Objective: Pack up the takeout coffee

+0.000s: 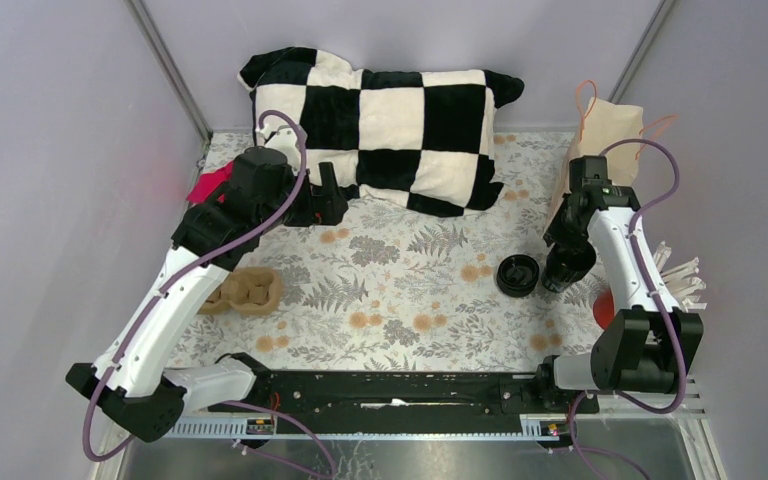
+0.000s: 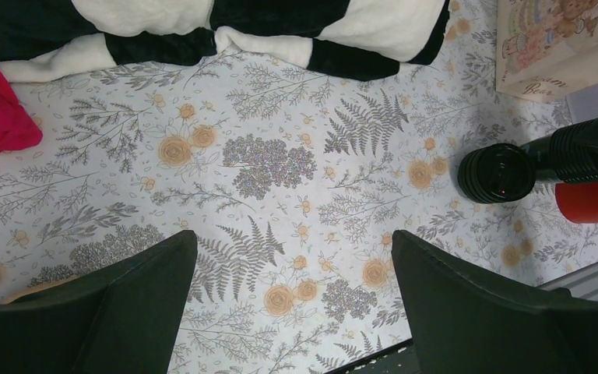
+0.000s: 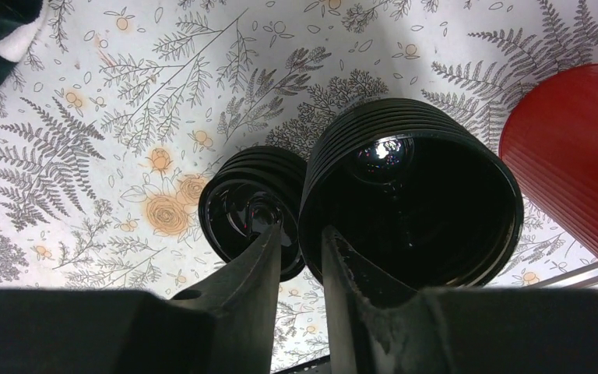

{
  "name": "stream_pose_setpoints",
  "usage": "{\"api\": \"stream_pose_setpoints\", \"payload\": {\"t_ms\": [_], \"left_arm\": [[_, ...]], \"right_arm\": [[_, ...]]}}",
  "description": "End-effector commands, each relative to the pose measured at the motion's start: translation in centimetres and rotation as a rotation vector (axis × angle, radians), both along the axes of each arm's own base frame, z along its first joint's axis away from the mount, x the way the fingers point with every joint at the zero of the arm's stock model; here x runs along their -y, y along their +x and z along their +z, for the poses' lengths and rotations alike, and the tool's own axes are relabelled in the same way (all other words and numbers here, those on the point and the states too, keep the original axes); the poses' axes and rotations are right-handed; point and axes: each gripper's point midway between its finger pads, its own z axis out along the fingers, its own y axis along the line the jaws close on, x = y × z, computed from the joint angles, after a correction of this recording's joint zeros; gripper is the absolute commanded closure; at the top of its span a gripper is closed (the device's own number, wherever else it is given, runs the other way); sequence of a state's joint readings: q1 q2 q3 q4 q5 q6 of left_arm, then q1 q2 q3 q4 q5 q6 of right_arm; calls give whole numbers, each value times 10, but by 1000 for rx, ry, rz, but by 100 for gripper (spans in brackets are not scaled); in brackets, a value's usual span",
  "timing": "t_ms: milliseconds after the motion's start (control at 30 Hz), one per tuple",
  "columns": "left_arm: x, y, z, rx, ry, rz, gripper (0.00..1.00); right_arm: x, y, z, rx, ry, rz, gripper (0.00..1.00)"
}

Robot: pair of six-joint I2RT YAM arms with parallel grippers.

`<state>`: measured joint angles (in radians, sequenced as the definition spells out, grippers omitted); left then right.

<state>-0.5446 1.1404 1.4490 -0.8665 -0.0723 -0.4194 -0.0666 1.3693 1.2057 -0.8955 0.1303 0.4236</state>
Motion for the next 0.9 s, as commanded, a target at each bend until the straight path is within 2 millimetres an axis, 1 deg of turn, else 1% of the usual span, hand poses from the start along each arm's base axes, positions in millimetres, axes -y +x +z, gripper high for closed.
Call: {"api": "stream_pose_setpoints", "payload": {"t_ms": [0, 133, 300, 700, 867], "left_arm": [[7, 4, 12, 31, -32, -16, 1], [7, 5, 9, 25, -29, -12, 1], [9, 6, 6, 13, -27, -13, 1], [11, 7, 5, 6, -30, -22, 1], [12, 6, 3, 2, -29, -23, 1]], "right_arm": [[3, 7, -1, 26, -16, 14, 69], [6, 4, -1, 34, -30, 12, 75], [9, 1, -1, 25, -51, 16, 78], [12, 2, 5, 36, -68, 24, 77], [12, 2, 8, 34, -72, 31, 74]]}}
